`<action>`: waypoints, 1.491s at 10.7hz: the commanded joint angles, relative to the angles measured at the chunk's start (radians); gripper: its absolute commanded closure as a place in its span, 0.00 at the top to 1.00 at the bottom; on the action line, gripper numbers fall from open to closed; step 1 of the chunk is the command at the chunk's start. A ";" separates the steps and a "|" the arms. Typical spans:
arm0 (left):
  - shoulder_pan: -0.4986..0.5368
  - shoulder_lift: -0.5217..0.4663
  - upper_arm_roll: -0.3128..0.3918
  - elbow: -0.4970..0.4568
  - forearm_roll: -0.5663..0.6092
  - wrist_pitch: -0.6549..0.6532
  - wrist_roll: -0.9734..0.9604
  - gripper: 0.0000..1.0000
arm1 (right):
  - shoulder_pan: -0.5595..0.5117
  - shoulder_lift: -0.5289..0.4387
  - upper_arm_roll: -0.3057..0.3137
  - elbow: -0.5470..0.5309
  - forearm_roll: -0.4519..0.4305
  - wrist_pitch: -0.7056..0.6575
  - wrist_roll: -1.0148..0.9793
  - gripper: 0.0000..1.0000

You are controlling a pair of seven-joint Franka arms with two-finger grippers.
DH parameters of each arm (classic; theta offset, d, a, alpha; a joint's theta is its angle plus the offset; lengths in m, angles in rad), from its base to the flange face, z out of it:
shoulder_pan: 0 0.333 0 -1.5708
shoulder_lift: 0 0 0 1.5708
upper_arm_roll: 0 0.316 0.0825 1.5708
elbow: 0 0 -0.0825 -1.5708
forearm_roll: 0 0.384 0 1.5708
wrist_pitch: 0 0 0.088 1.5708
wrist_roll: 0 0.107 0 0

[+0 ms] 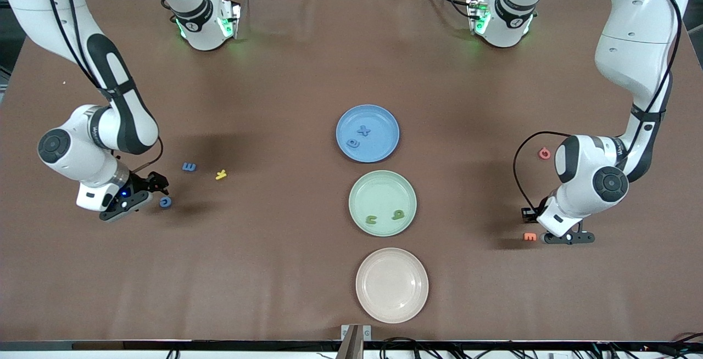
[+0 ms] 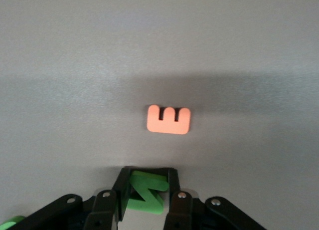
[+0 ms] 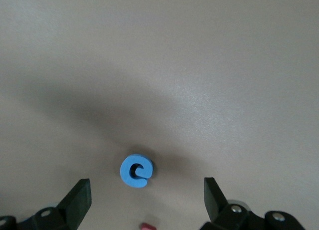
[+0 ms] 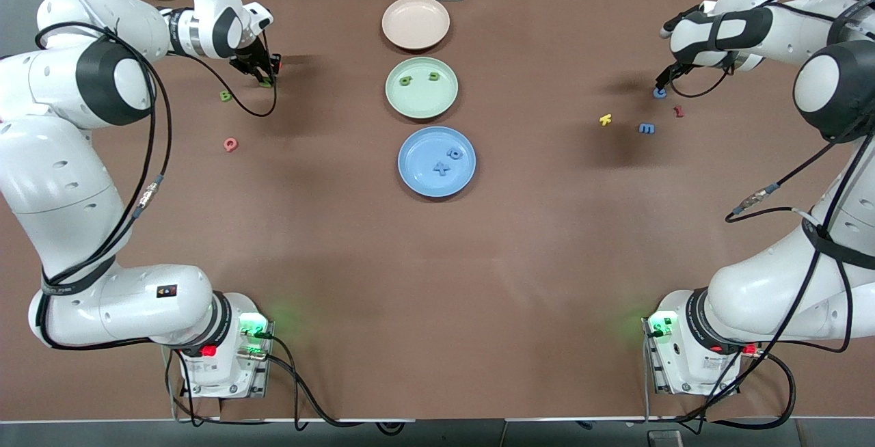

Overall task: Sort letters by color into matching plates
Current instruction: 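Place the z on the green plate while the right gripper grasps e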

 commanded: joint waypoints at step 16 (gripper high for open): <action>-0.440 0.050 -0.190 0.226 -0.004 -0.134 -0.552 0.57 | 0.007 0.094 0.009 0.004 0.010 0.126 -0.063 0.25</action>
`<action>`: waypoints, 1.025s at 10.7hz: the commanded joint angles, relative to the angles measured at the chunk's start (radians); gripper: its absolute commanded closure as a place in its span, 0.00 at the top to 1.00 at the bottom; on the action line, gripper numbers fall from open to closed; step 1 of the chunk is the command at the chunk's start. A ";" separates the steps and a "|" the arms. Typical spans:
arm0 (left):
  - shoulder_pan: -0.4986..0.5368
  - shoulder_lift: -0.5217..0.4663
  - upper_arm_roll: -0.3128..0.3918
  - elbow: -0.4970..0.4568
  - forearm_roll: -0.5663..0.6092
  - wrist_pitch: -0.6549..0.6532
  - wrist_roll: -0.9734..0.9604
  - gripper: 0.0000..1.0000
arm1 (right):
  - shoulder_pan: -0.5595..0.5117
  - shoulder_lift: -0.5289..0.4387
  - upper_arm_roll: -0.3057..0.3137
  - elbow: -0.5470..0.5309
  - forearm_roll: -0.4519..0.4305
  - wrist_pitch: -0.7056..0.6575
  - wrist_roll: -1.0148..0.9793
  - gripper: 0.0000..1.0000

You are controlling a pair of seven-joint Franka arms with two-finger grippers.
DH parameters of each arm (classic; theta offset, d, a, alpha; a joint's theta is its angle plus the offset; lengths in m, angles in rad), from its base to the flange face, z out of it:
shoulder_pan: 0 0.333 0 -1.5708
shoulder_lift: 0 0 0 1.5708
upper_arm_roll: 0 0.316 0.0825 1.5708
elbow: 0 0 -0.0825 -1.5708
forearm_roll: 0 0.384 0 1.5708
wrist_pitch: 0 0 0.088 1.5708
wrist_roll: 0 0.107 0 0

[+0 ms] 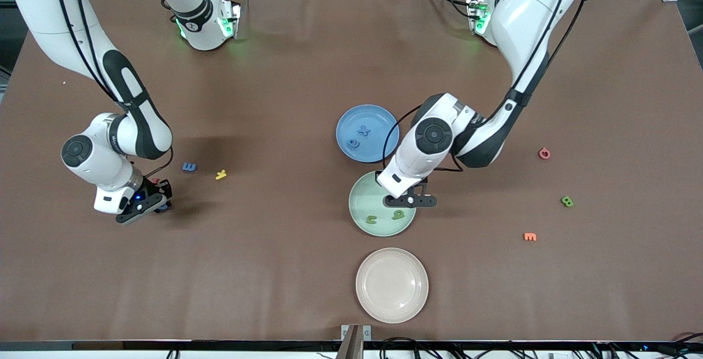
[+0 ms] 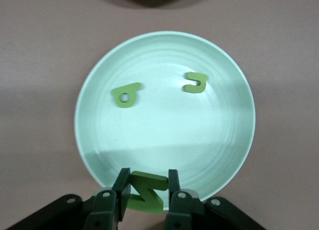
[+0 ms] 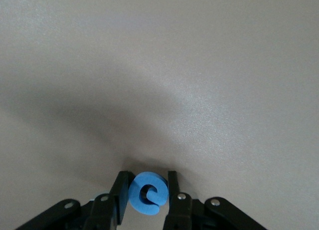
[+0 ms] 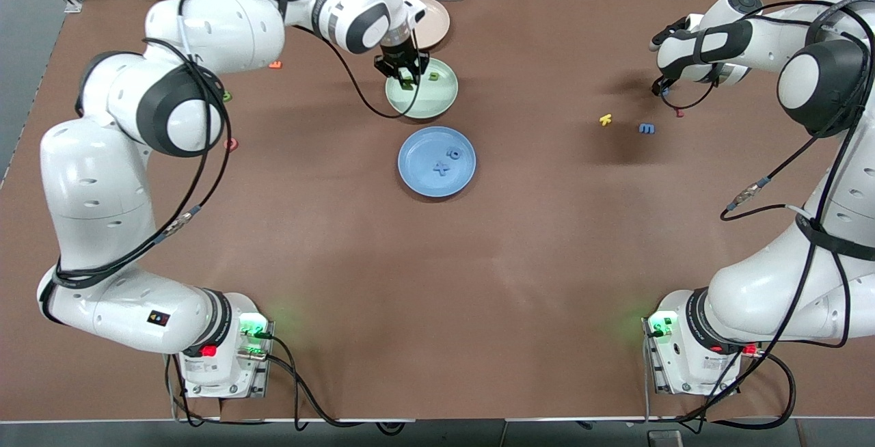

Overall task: Sort letters by color into matching plates
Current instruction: 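Place the z on the green plate while the right gripper grasps e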

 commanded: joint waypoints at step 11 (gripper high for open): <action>0.390 -0.242 0.036 -0.140 0.040 -0.244 0.347 1.00 | 0.261 -0.103 0.002 0.046 0.023 -0.233 0.584 0.21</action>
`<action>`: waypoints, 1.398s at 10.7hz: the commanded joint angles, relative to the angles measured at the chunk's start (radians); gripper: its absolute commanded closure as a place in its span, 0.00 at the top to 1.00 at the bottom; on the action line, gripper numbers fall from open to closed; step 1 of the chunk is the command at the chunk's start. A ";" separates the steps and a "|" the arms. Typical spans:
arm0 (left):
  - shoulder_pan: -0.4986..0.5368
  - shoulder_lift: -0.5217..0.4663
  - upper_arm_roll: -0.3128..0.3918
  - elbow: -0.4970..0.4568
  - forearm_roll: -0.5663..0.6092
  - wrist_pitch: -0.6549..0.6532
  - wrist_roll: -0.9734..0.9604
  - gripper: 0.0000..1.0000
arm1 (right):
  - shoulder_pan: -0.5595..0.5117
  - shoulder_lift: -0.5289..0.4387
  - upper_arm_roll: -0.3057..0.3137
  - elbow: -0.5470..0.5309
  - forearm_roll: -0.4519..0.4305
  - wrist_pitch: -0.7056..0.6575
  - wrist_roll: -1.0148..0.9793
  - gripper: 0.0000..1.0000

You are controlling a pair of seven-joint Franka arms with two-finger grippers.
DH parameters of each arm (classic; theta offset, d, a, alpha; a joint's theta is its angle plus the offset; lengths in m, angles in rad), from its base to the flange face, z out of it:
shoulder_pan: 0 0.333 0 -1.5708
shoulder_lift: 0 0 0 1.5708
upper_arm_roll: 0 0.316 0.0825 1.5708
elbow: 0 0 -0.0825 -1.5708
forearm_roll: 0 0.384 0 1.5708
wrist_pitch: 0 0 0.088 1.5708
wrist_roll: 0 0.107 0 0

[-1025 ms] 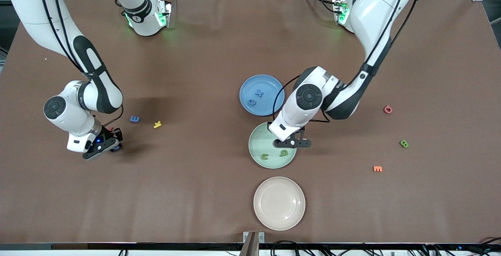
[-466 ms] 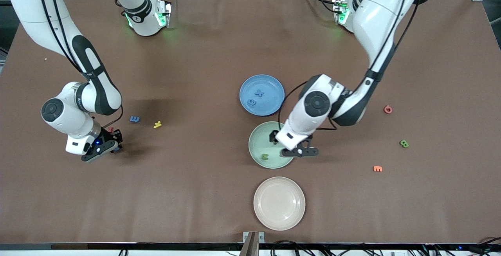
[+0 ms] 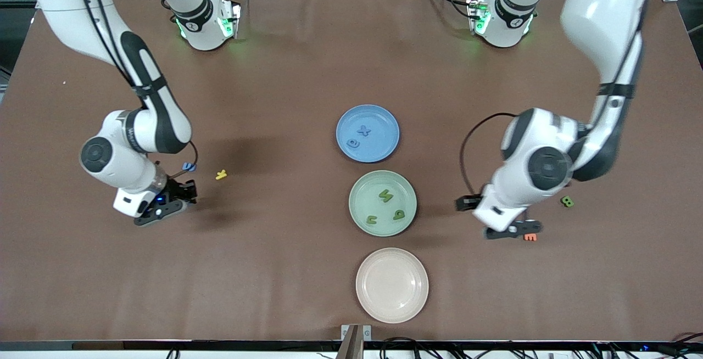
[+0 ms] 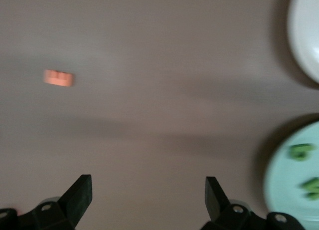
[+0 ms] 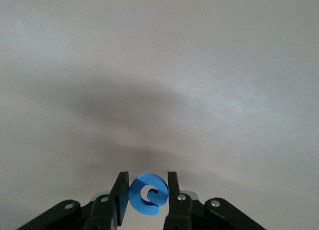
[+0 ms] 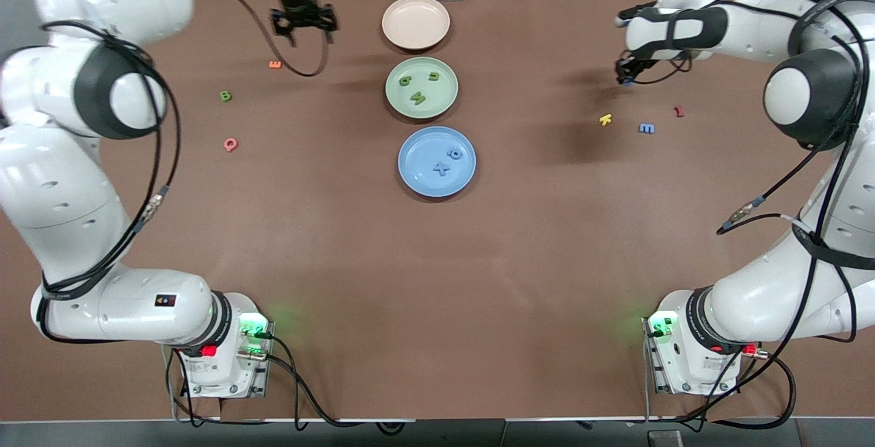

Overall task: Sort letters by color into matching plates
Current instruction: 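Place the e on the blue plate while the left gripper reaches B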

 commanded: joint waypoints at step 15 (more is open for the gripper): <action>0.478 -0.005 -0.021 -0.389 0.115 0.415 1.086 1.00 | 0.801 0.085 0.012 0.200 0.014 -0.120 0.858 0.22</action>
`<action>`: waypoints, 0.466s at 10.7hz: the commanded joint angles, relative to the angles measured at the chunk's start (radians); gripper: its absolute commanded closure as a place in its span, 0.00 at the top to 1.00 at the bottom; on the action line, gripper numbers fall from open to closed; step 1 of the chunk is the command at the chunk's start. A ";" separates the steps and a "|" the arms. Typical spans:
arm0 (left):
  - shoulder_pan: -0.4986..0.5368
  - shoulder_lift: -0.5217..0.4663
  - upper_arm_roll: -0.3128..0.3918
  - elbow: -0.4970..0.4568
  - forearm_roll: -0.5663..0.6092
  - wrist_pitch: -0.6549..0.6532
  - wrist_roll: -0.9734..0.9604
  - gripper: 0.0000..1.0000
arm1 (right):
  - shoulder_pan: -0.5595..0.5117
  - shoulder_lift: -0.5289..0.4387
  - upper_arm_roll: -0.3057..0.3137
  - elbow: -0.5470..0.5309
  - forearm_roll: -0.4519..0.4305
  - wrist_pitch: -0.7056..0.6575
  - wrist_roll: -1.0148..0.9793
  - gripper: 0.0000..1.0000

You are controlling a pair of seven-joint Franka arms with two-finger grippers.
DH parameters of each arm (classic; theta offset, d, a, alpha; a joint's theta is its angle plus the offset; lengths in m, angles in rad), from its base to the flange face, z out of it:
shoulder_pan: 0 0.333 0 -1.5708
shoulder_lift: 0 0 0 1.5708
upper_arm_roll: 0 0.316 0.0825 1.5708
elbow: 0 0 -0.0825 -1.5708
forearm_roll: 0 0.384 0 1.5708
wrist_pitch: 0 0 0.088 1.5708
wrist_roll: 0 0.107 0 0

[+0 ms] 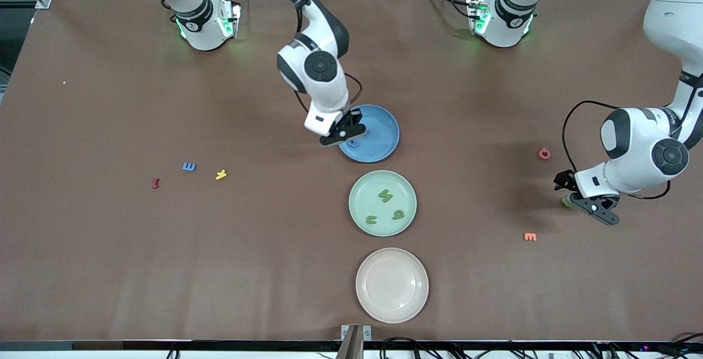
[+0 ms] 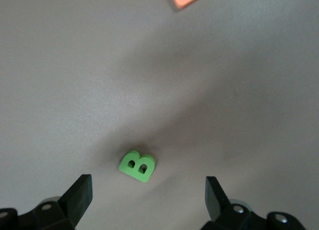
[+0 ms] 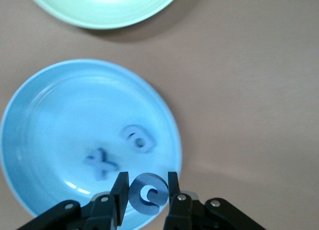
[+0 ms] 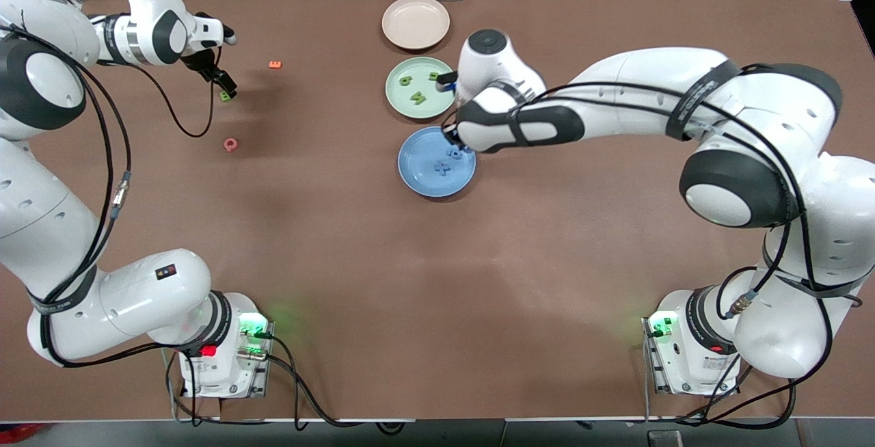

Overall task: Sort letters by color into matching plates
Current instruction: 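Place the e on the blue plate while the left gripper reaches B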

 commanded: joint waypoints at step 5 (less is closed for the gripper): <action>0.035 0.080 -0.009 0.005 0.035 0.101 0.151 1.00 | 0.039 0.107 0.025 0.163 -0.001 -0.013 0.014 1.00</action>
